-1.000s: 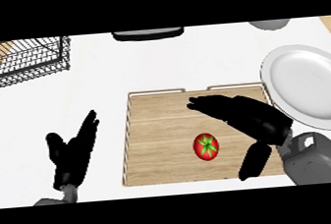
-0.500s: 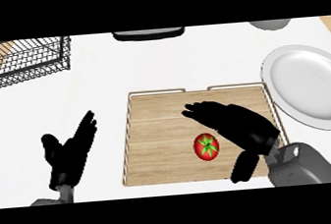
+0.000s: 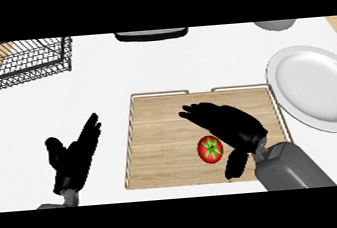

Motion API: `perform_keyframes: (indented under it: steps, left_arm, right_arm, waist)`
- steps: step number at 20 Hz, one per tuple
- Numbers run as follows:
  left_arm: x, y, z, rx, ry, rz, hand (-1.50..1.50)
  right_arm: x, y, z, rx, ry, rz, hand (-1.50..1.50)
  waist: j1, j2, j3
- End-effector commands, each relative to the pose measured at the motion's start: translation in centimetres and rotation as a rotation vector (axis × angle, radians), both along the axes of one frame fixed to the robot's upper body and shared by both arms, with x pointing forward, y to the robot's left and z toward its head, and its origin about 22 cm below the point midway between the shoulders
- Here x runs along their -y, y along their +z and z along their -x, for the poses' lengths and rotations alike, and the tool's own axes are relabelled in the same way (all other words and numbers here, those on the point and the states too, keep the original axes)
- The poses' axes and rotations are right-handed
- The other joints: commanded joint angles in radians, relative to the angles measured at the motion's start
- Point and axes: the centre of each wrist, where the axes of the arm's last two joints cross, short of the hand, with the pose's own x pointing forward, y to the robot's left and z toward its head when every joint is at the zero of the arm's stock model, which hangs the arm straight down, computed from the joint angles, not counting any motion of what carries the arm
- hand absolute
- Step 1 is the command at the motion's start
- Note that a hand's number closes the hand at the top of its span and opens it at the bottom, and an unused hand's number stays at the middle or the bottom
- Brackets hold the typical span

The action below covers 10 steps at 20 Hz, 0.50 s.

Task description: Pick the tomato from the tray and place it in the plate

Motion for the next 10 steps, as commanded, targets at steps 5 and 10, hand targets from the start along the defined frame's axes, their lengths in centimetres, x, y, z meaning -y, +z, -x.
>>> perform_keyframes:
  steps: [5,10]
  left_arm:
    - [-0.2,-1.0,0.5,-0.042,0.007,-0.01,0.0]
    - [-0.7,-0.3,-0.8,-0.042,0.002,-0.013,0.0]
  right_arm:
    - [-0.6,-2.1,-0.4,-0.003,0.076,0.135,1.5]
    - [-2.2,-3.3,-0.3,0.077,0.123,0.106,1.5]
  waist:
    - [0.0,0.004,-0.005]
    - [0.0,0.004,-0.004]
